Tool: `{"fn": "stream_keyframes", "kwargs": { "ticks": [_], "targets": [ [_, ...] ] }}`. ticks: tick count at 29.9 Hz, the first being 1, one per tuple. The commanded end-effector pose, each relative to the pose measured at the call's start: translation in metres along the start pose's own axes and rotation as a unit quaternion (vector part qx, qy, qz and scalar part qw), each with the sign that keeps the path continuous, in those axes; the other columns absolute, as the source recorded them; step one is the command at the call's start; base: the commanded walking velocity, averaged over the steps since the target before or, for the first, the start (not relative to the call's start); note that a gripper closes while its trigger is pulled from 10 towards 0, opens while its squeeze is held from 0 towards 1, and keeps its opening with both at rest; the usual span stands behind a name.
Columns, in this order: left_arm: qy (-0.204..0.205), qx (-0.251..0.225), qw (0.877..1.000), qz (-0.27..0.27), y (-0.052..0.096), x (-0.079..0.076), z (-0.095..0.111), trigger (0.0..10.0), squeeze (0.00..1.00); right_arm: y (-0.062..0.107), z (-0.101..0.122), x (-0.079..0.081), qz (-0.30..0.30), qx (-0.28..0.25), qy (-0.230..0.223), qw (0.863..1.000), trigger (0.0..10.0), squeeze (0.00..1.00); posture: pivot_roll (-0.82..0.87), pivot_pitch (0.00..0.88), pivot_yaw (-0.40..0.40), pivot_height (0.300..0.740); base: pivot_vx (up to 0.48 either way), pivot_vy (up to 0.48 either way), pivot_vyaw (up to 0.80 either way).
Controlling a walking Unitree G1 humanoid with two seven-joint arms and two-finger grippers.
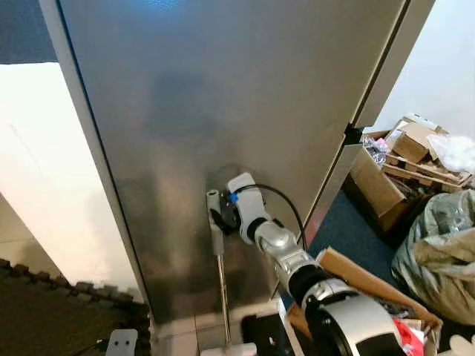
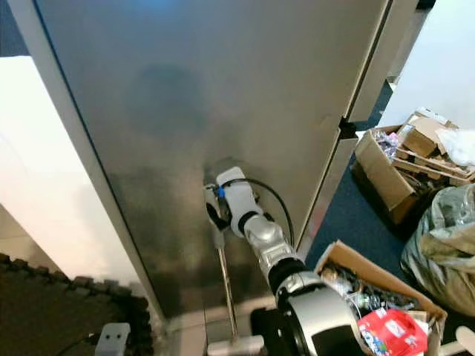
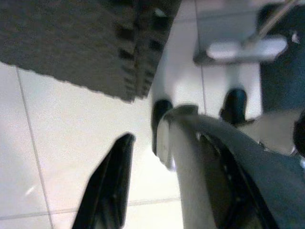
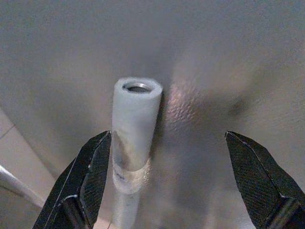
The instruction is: Sweep floor
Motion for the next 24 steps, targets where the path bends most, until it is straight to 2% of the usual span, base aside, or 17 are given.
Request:
{"fn": "stream_keyframes", "kwargs": {
  "ticks": [1, 8, 24],
  "targets": [
    [0.002, 0.016, 1.0, 0.01, 0.004, 0.011, -0.013, 10.0, 0.0, 0.0, -0.006, 0.005, -0.001, 0.018, -0.012, 1.0, 10.0, 0.0, 0.1, 0.169, -0.104, 0.74, 0.0, 0.0, 0.0],
    [0.007, 0.015, 1.0, 0.021, 0.009, 0.023, -0.022, 10.0, 0.0, -0.003, -0.002, 0.008, -0.028, 0.02, -0.023, 0.999, 10.0, 0.0, 0.13, 0.211, -0.106, 0.74, 0.0, 0.0, 0.0],
    [0.015, 0.0, 1.0, 0.025, 0.01, 0.026, -0.019, 10.0, 0.0, -0.005, 0.008, 0.005, -0.062, 0.01, -0.033, 0.997, 10.0, 0.0, 0.15, 0.197, -0.133, 0.74, 0.0, 0.0, 0.0]
  ]
}}
Point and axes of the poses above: a point about 5 cm out from each wrist's last joint towards the gripper, its own y axis pointing back from the gripper into the wrist, its own z axis along the axis of the wrist's last joint, x = y × z, the point moved 3 cm from there along -y, pointing out of the wrist towards the gripper, and after that the axes turned 13 degrees about y, right-handed, at the moved point
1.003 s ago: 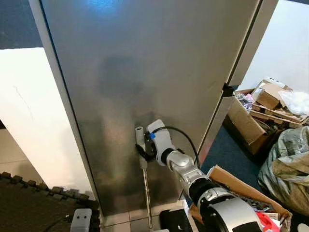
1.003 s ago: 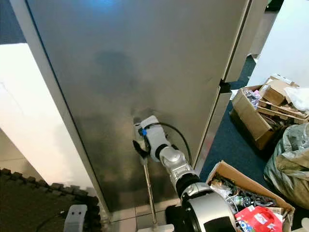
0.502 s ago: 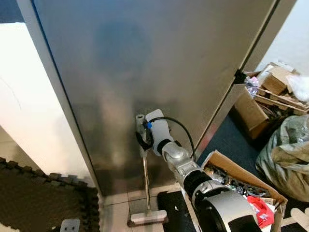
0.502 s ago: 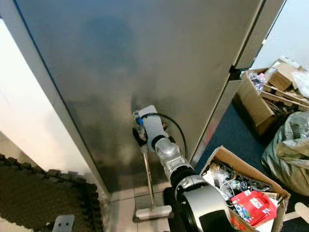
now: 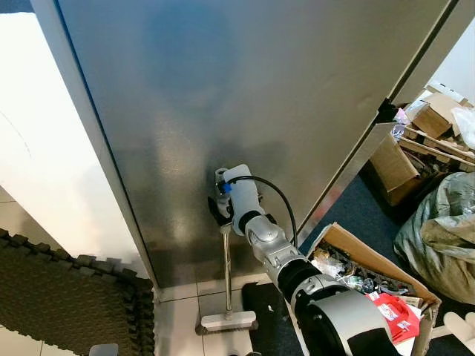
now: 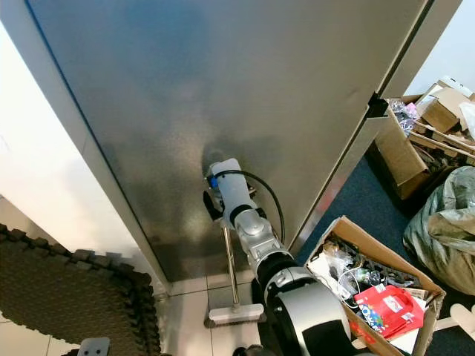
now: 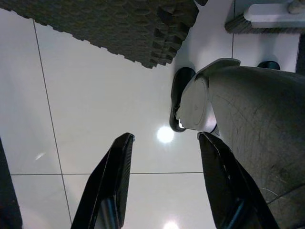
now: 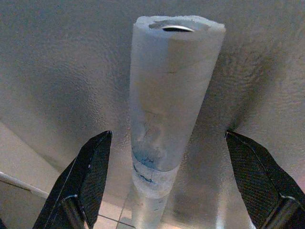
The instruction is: Sweep floor
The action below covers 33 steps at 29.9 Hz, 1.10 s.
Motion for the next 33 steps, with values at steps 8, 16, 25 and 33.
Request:
{"fn": "stream_keyframes", "kwargs": {
  "ticks": [8, 16, 25, 33],
  "targets": [
    [0.009, 0.005, 1.0, 0.006, 0.003, 0.005, -0.007, 10.0, 0.0, -0.001, 0.003, 0.004, -0.012, 0.0, -0.01, 1.0, 9.1, 0.0, 0.16, 0.197, -0.145, 0.74, 0.0, 0.0, 0.0],
    [0.009, 0.001, 1.0, 0.007, 0.004, 0.008, -0.008, 10.0, 0.0, -0.001, 0.005, 0.007, -0.018, -0.004, -0.025, 1.0, 0.0, 0.0, 0.18, 0.205, -0.146, 0.74, 0.0, 0.0, 0.0],
    [0.007, -0.011, 1.0, 0.01, 0.004, 0.014, -0.002, 10.0, 0.0, -0.002, 0.009, 0.007, -0.023, -0.01, -0.049, 0.998, 0.0, 0.0, 0.18, 0.2, -0.146, 0.74, 0.0, 0.0, 0.0],
    [0.012, -0.024, 1.0, 0.009, 0.001, 0.011, 0.008, 10.0, 0.0, -0.002, 0.012, 0.007, 0.014, -0.031, -0.076, 0.997, 0.0, 0.0, 0.17, 0.183, -0.135, 0.74, 0.0, 0.0, 0.0]
  ]
}}
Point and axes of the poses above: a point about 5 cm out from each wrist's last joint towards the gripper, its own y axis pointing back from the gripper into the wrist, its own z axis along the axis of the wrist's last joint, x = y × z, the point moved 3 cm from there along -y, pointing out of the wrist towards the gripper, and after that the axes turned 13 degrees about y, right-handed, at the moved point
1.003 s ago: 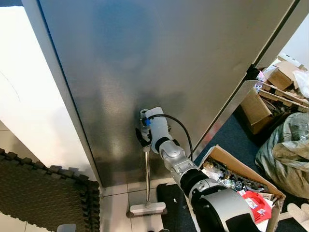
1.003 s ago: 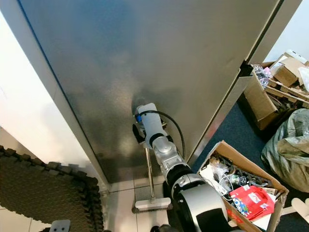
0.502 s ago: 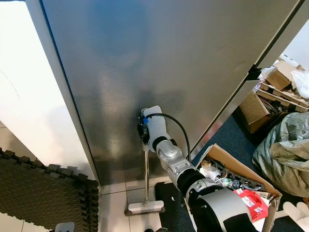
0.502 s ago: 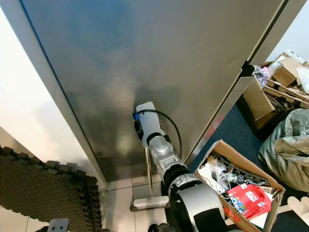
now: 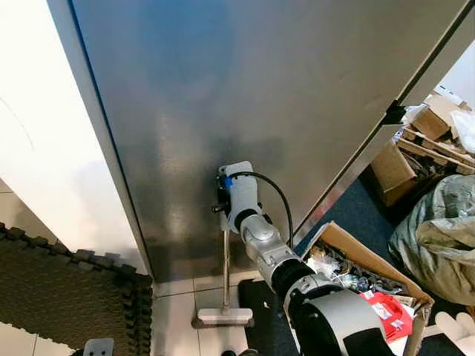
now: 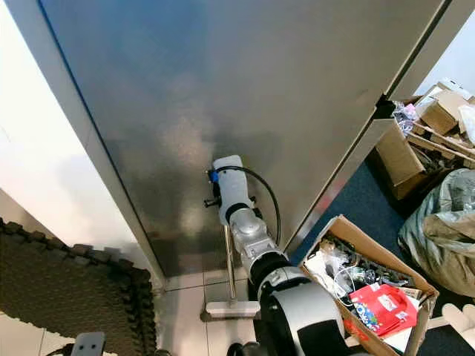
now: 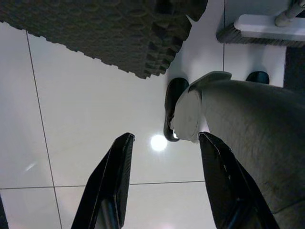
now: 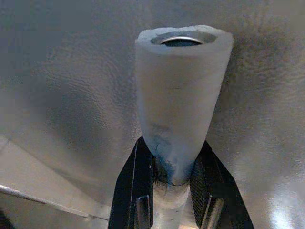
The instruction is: Sweep floor
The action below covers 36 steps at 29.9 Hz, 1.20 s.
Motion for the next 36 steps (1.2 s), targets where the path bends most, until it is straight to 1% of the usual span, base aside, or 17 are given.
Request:
{"fn": "stream_keyframes", "kwargs": {
  "ticks": [1, 2, 3, 5, 9, 10, 12, 13, 14, 15, 17, 20, 21, 24, 30, 34, 36],
  "targets": [
    [0.01, 0.007, 1.0, 0.009, 0.001, 0.006, -0.003, 10.0, 0.0, 0.0, 0.004, 0.004, 0.037, -0.021, -0.019, 0.999, 0.0, 0.0, 0.17, 0.176, -0.13, 0.74, 0.0, 0.0, 0.0],
    [0.012, 0.006, 1.0, 0.009, 0.001, 0.006, -0.002, 10.0, 0.0, 0.001, 0.004, 0.006, 0.06, -0.028, -0.018, 0.998, 0.0, 0.0, 0.17, 0.176, -0.13, 0.74, 0.0, 0.0, 0.0],
    [0.012, 0.006, 1.0, 0.009, 0.001, 0.006, -0.002, 10.0, 0.0, 0.001, 0.004, 0.006, 0.06, -0.028, -0.018, 0.998, 0.0, 0.0, 0.17, 0.176, -0.13, 0.74, 0.0, 0.0, 0.0],
    [0.015, 0.006, 1.0, 0.005, -0.001, 0.004, 0.002, 10.0, 0.0, 0.007, -0.002, 0.004, 0.113, -0.039, -0.013, 0.993, 0.0, 0.0, 0.15, 0.155, -0.111, 0.74, 0.0, 0.0, 0.0],
    [0.015, 0.007, 1.0, 0.003, -0.002, 0.003, 0.004, 10.0, 0.0, 0.01, -0.005, 0.0, 0.133, -0.043, -0.014, 0.99, 0.0, 0.0, 0.15, 0.152, -0.108, 0.74, 0.0, 0.0, 0.0],
    [0.011, 0.007, 1.0, -0.001, -0.003, 0.002, 0.006, 10.0, 0.0, 0.013, -0.008, -0.007, 0.142, -0.045, -0.012, 0.989, 0.0, 0.0, 0.13, 0.141, -0.095, 0.74, 0.0, 0.0, 0.0],
    [0.011, 0.007, 1.0, -0.001, -0.003, 0.002, 0.006, 10.0, 0.0, 0.013, -0.008, -0.007, 0.142, -0.045, -0.012, 0.989, 0.0, 0.0, 0.13, 0.141, -0.095, 0.74, 0.0, 0.0, 0.0],
    [0.005, 0.008, 1.0, -0.009, -0.007, -0.005, 0.013, 10.0, 0.0, 0.023, -0.017, -0.029, 0.16, -0.049, -0.003, 0.986, 0.0, 0.0, 0.1, 0.117, -0.075, 0.74, 0.0, 0.0, 0.0],
    [0.005, 0.008, 1.0, -0.009, -0.007, -0.005, 0.013, 10.0, 0.0, 0.023, -0.017, -0.029, 0.16, -0.049, -0.003, 0.986, 0.0, 0.0, 0.1, 0.117, -0.075, 0.74, 0.0, 0.0, 0.0],
    [0.004, 0.008, 1.0, -0.012, -0.008, -0.007, 0.015, 10.0, 0.0, 0.027, -0.02, -0.036, 0.166, -0.05, 0.002, 0.985, 0.0, 0.0, 0.1, 0.117, -0.075, 0.74, 0.0, 0.0, 0.0],
    [0.003, 0.009, 1.0, -0.013, -0.009, -0.009, 0.018, 10.0, 0.0, 0.03, -0.023, -0.042, 0.171, -0.051, 0.005, 0.984, 0.0, 0.0, 0.09, 0.108, -0.071, 0.74, 0.0, 0.0, 0.0],
    [0.003, 0.009, 1.0, -0.013, -0.01, -0.01, 0.019, 10.0, 0.0, 0.032, -0.024, -0.045, 0.174, -0.05, 0.007, 0.983, 0.0, 0.0, 0.09, 0.108, -0.071, 0.74, 0.0, 0.0, 0.0],
    [0.0, 0.01, 1.0, -0.015, -0.012, -0.012, 0.022, 10.0, 0.0, 0.036, -0.028, -0.051, 0.178, -0.049, 0.01, 0.983, 0.0, 0.0, 0.07, 0.082, -0.053, 0.74, 0.0, 0.0, 0.0],
    [-0.008, 0.014, 1.0, -0.02, -0.013, -0.016, 0.026, 10.0, 0.0, 0.043, -0.033, -0.058, 0.185, -0.05, 0.013, 0.981, 0.0, 0.0, 0.06, 0.069, -0.041, 0.74, 0.0, 0.0, 0.0],
    [-0.019, 0.018, 0.999, -0.027, -0.015, -0.02, 0.028, 10.0, 0.0, 0.048, -0.036, -0.063, 0.181, -0.054, 0.013, 0.982, 0.0, 0.0, 0.04, 0.053, -0.023, 0.74, -0.08, 0.0, 0.0],
    [-0.032, 0.012, 0.999, -0.033, -0.017, -0.023, 0.036, 10.0, 0.0, 0.053, -0.042, -0.064, 0.172, -0.054, 0.003, 0.984, 0.0, 0.0, 0.03, 0.034, -0.015, 0.74, -0.272, 0.0, 0.0],
    [-0.038, 0.003, 0.999, -0.035, -0.019, -0.024, 0.045, 10.0, 0.0, 0.055, -0.046, -0.063, 0.167, -0.056, -0.005, 0.984, 0.0, 0.0, 0.02, 0.021, -0.012, 0.74, -0.281, 0.0, 0.0]
  ]
}}
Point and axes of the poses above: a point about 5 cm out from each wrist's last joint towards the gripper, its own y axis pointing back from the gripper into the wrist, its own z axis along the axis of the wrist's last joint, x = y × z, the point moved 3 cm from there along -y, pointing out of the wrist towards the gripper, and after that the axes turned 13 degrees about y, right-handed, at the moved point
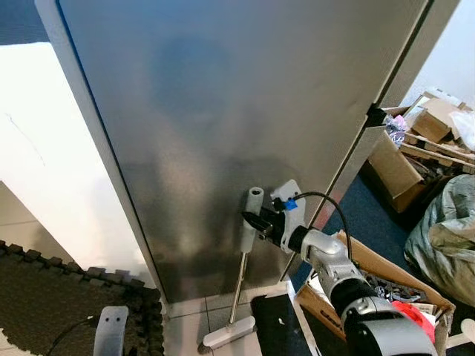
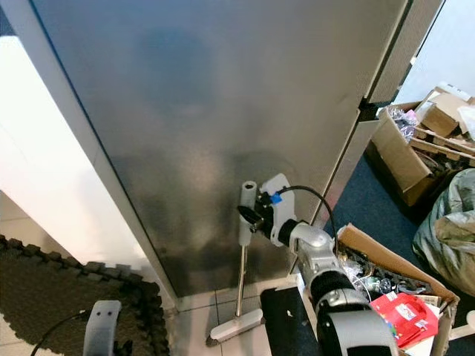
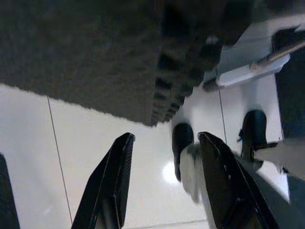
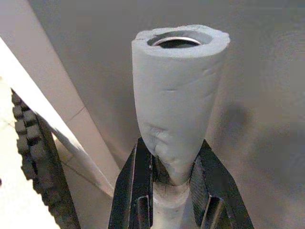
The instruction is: Sweep floor
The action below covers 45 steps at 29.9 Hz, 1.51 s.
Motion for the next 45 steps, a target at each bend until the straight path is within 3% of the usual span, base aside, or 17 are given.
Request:
{"fn": "stream_keyframes", "kwargs": {
  "ticks": [1, 12, 15, 16, 29, 45],
  "targets": [
    [-0.008, 0.015, 1.0, 0.008, 0.002, 0.008, -0.007, 10.0, 0.0, -0.001, 0.005, 0.0, -0.004, -0.015, -0.003, 1.0, 0.0, 0.0, 0.02, 0.021, -0.012, 0.74, -0.289, 0.0, 0.0],
    [-0.016, 0.002, 1.0, -0.007, -0.002, -0.002, 0.007, 10.0, 0.0, -0.006, 0.013, 0.003, 0.001, -0.034, -0.007, 0.999, 0.0, 0.0, 0.02, 0.003, -0.012, 0.74, -0.328, 0.0, 0.0],
    [-0.017, 0.0, 1.0, -0.015, -0.003, -0.009, 0.009, 10.0, 0.0, -0.007, 0.017, 0.002, 0.002, -0.036, 0.004, 0.999, 0.0, 0.0, 0.02, 0.0, -0.015, 0.74, -0.352, 0.0, 0.0],
    [-0.016, -0.005, 0.999, -0.029, -0.005, -0.019, 0.012, 10.0, 0.0, -0.007, 0.024, -0.005, -0.001, -0.034, 0.027, 0.999, 0.0, 0.0, 0.01, 0.0, -0.017, 0.74, -0.349, 0.0, 0.0],
    [-0.015, -0.012, 0.999, -0.045, -0.006, -0.029, 0.018, 10.0, 0.0, -0.006, 0.033, -0.014, -0.02, -0.035, 0.042, 0.998, 0.0, 0.0, 0.01, 0.0, -0.014, 0.74, -0.351, 0.0, -0.04],
    [-0.014, -0.024, 0.998, -0.06, -0.008, -0.039, 0.027, 10.0, 0.0, -0.019, 0.033, 0.009, 0.003, -0.034, 0.026, 0.999, 0.0, 0.0, 0.0, 0.004, -0.005, 0.74, -0.36, 0.0, -0.8]
  ]
}}
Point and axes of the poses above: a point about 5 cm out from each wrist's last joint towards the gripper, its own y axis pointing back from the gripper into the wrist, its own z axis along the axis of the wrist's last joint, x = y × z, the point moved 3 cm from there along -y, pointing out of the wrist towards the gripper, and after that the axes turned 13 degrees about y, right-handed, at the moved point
